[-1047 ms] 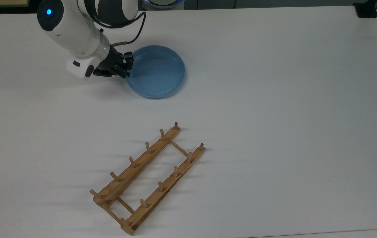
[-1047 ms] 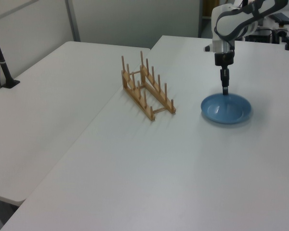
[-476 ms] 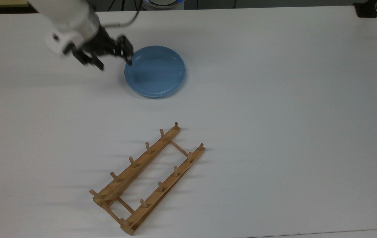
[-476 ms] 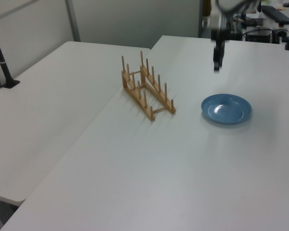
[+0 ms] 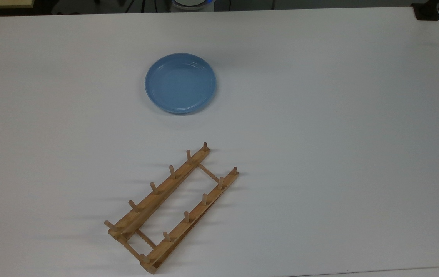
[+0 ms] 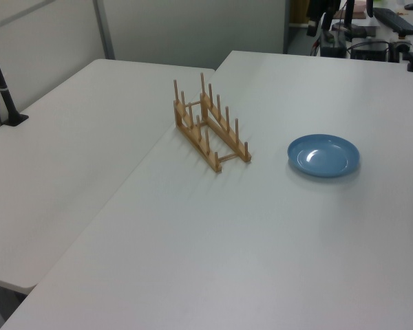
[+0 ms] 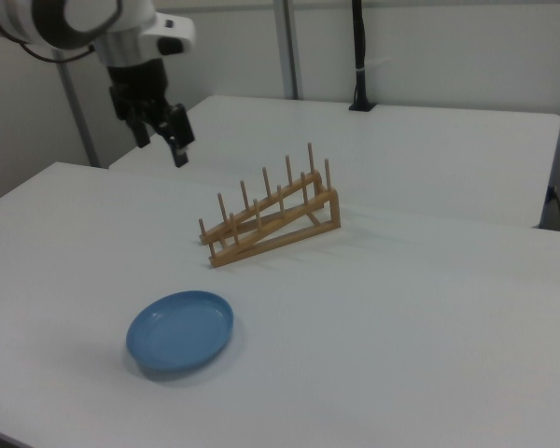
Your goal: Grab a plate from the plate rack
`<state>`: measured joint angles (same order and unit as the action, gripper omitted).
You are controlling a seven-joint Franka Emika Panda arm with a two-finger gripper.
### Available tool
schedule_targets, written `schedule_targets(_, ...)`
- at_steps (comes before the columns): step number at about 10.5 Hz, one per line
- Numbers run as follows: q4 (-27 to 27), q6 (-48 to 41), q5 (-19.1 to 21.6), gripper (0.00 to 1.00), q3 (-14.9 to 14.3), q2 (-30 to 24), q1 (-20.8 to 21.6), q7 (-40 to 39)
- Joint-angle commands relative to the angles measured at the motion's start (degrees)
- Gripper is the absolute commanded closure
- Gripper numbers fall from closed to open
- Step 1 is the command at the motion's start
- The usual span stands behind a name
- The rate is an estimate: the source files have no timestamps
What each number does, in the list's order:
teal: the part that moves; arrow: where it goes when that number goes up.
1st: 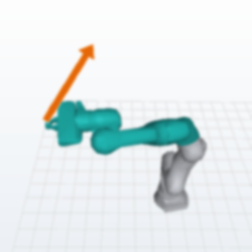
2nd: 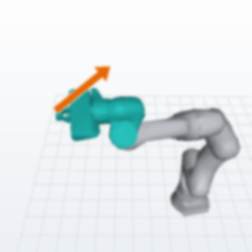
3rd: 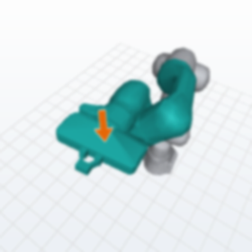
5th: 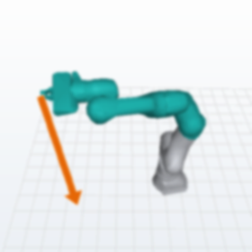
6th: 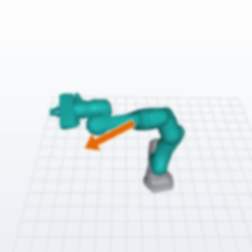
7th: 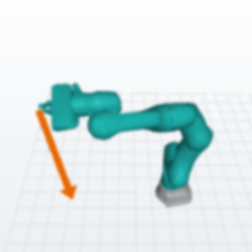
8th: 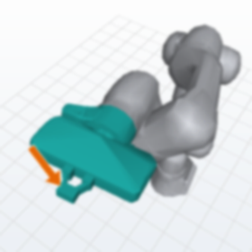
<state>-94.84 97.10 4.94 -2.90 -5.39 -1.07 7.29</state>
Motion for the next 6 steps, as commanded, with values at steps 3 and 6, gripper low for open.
schedule_targets(3,-1.31,1.23,-5.27,0.0,-0.44,-1.12,1.86,0.39)
schedule_targets(6,-1.4,3.01,-5.03,0.0,-0.44,-0.68,1.51,-0.52)
